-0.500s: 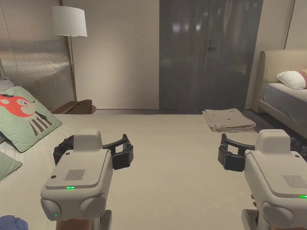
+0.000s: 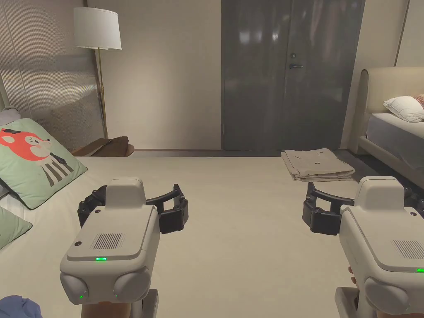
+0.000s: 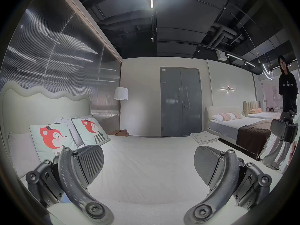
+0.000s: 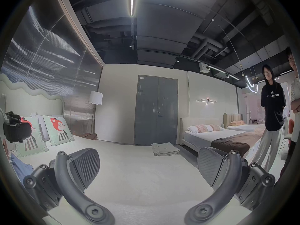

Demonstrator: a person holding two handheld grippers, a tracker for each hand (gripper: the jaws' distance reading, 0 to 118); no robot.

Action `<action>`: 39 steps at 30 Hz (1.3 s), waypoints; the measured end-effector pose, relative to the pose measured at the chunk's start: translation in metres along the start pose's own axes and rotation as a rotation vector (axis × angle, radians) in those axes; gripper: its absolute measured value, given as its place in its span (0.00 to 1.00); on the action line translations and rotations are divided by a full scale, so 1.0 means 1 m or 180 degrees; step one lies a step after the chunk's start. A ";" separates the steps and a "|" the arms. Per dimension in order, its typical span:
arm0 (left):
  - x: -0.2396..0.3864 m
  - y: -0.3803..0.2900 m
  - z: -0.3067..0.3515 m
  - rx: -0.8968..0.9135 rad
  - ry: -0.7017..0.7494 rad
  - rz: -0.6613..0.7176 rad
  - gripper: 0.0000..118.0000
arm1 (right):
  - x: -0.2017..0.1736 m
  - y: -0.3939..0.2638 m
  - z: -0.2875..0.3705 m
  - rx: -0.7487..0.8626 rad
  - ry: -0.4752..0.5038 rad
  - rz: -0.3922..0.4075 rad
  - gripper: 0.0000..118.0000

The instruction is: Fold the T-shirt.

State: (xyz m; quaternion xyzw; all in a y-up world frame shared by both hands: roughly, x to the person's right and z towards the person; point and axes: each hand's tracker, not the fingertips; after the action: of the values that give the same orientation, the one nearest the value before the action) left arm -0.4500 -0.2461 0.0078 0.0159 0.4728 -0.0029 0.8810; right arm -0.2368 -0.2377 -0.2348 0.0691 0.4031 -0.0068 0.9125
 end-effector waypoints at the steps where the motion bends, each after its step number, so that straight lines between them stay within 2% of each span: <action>1: 0.001 0.000 0.001 0.0002 -0.0001 0.0004 0.94 | 0.000 0.000 0.000 0.0005 0.0000 -0.0008 0.99; 39: 0.000 0.003 0.011 0.0052 0.0048 -0.0006 0.94 | 0.000 0.002 0.004 0.0037 -0.0006 -0.0037 0.99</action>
State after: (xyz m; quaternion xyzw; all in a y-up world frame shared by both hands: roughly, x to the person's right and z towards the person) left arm -0.4406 -0.2432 0.0135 0.0227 0.4795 -0.0075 0.8772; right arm -0.2335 -0.2359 -0.2316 0.0721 0.4026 -0.0145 0.9124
